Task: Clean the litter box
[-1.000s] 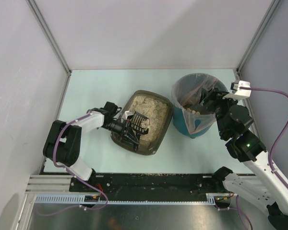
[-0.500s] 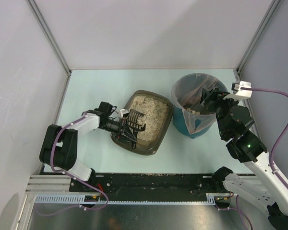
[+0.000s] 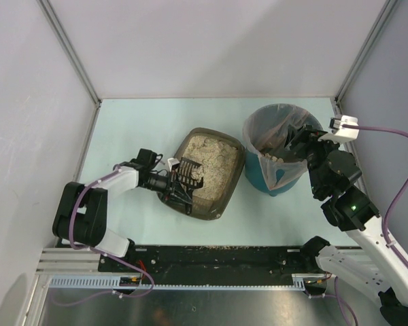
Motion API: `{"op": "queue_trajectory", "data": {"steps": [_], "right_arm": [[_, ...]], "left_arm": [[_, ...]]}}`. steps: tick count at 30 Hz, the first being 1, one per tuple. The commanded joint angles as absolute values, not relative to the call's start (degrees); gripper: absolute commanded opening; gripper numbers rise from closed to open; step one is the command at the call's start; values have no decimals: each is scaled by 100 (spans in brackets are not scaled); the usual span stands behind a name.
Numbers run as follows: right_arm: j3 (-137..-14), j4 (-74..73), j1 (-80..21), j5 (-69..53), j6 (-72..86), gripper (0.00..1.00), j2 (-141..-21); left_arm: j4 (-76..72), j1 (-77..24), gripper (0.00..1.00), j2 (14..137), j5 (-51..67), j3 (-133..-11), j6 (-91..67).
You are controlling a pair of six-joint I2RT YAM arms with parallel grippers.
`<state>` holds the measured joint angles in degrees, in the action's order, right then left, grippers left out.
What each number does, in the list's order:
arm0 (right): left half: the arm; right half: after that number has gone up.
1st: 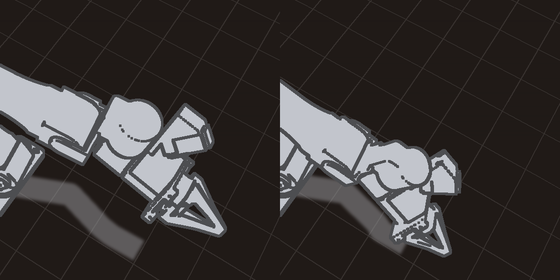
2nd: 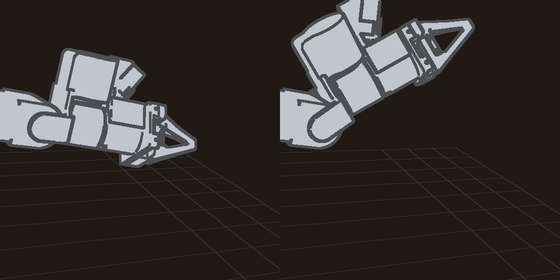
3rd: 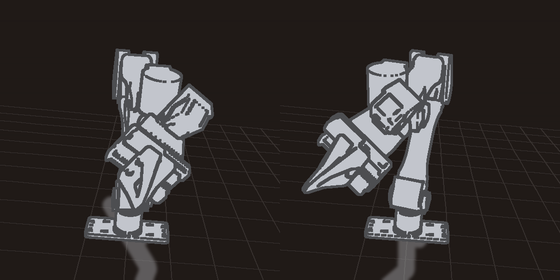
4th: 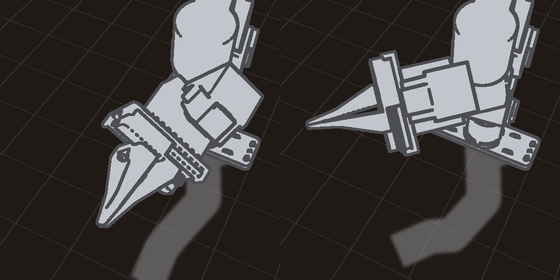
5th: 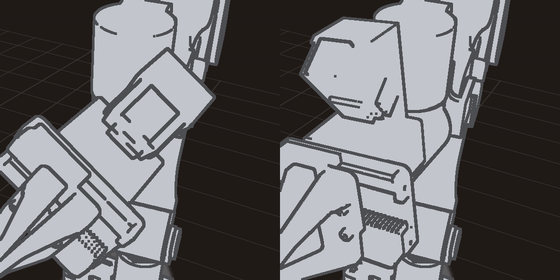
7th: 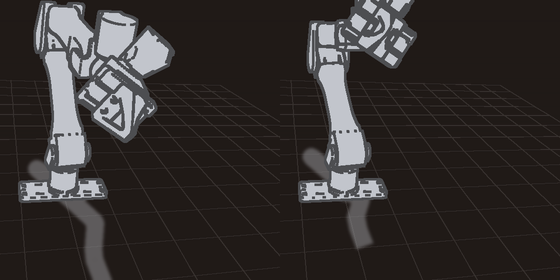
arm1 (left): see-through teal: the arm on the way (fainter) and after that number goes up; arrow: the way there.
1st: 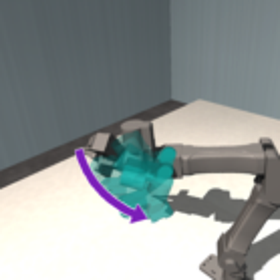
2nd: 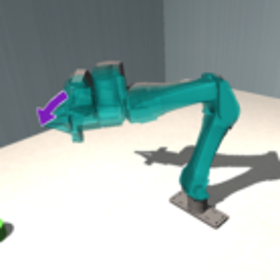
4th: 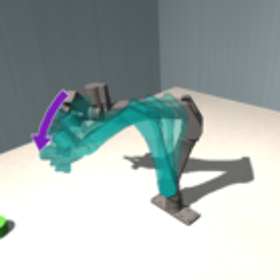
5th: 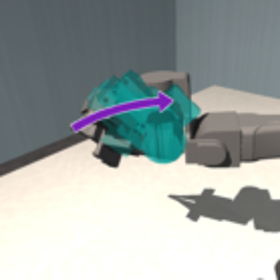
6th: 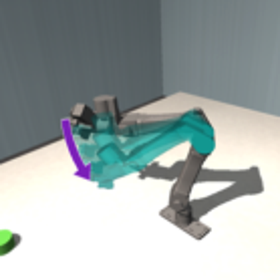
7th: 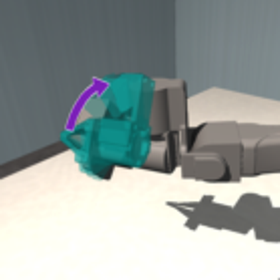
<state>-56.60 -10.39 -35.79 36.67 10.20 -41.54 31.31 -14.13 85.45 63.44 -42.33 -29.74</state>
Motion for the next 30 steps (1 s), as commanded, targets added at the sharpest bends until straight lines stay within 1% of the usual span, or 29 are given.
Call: {"op": "queue_trajectory", "data": {"steps": [1,2,4,5,6,7,8,10,11,12,13,14,15,16,17,19,21,22,23,24,25,26,27,29,30], "right_arm": [[-5739,-730,-3595,3753,870,78,-4105],[-5739,-738,-3595,3762,896,78,-4087],[-5739,-756,-3595,3788,940,78,-4096],[-5748,-747,-3595,3779,923,78,-4104],[-5739,-738,-3595,3744,914,78,-4104],[-5739,-764,-3595,3744,966,78,-4087],[-5739,-791,-3603,3753,1002,78,-4078],[-5739,-844,-3604,3779,1011,78,-4113],[-5739,-826,-3604,3762,967,78,-4122],[-5739,-809,-3604,3718,967,78,-4105],[-5748,-852,-3604,3726,993,78,-4096],[-5739,-870,-3595,3753,1037,78,-4096],[-5748,-861,-3595,3779,1037,78,-4104],[-5739,-844,-3595,3779,1002,78,-4148],[-5748,-800,-3595,3771,950,78,-4157],[-5739,-738,-3612,3753,958,78,-4122],[-5739,-721,-3604,3779,941,78,-4131],[-5739,-703,-3595,3779,906,78,-4148],[-5739,-686,-3595,3797,853,78,-4140],[-5739,-703,-3595,3788,844,78,-4148],[-5739,-721,-3603,3805,896,78,-4131],[-5739,-747,-3595,3840,905,78,-4148],[-5748,-747,-3586,3823,897,78,-4166],[-5748,-712,-3595,3797,853,79,-4192],[-5739,-712,-3595,3797,870,78,-4192]], "left_arm": [[2979,-1311,0,8298,6419,-4158,-2953],[2919,-1301,0,8140,6146,-4122,-3066],[2883,-1555,0,8261,6660,-4183,-3033],[2900,-1443,0,8227,6740,-4192,-3015],[2926,-1233,0,8105,6628,-4166,-3006],[2814,-1091,0,7956,6131,-4105,-3171],[2682,-1264,0,7937,6161,-4061,-3277],[2733,-1502,0,8094,6790,-4113,-3138],[2855,-1207,0,8051,6707,-4096,-3085],[2752,-1030,0,7755,6393,-4017,-3276],[2499,-1037,0,7674,6103,-3912,-3478],[2287,-1481,0,7716,6274,-3876,-3594],[2329,-1712,0,8004,6484,-3937,-3482],[2512,-1714,0,8094,6591,-4007,-3341],[2679,-1514,0,8077,6383,-4025,-3235],[2402,-1249,0,7885,6022,-3903,-3566],[2258,-1695,0,8032,6581,-4060,-3526],[2398,-1514,0,8051,6653,-4130,-3411],[2565,-1268,0,7955,6253,-4113,-3367],[2401,-1144,0,7832,5997,-4009,-3610],[2147,-1447,0,7831,6046,-3930,-3778],[2031,-1720,0,7953,6473,-4007,-3762],[2161,-1862,0,8067,6608,-4077,-3631],[2346,-1452,0,7938,6269,-4000,-3620],[2060,-1363,0,7832,6040,-3860,-3882]]}}
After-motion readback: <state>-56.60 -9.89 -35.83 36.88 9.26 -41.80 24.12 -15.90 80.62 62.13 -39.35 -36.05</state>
